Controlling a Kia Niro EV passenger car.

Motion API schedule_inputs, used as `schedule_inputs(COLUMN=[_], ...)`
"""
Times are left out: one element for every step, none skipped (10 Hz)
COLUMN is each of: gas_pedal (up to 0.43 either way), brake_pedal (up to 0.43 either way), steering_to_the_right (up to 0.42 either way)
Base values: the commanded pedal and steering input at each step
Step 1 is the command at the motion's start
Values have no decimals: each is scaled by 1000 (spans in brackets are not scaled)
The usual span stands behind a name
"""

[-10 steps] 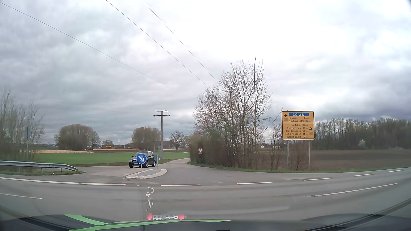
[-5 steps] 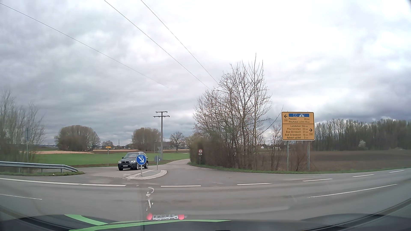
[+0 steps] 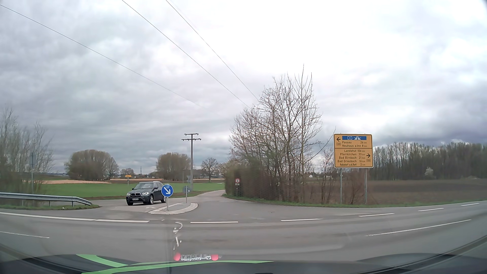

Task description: Follow the waypoints while adhering to traffic rules and regulations

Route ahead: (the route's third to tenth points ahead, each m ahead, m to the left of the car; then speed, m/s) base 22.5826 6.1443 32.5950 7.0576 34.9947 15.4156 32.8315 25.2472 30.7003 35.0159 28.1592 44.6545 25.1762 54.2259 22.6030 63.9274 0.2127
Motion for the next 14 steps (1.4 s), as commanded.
schedule_inputs(gas_pedal=[311,339,370,370,378,378,390,398,409,409,409,409,409,409], brake_pedal=[0,0,0,0,0,0,0,0,0,0,0,0,0,0], steering_to_the_right=[4,4,4,4,4,4,4,4,4,4,4,4,4,4])
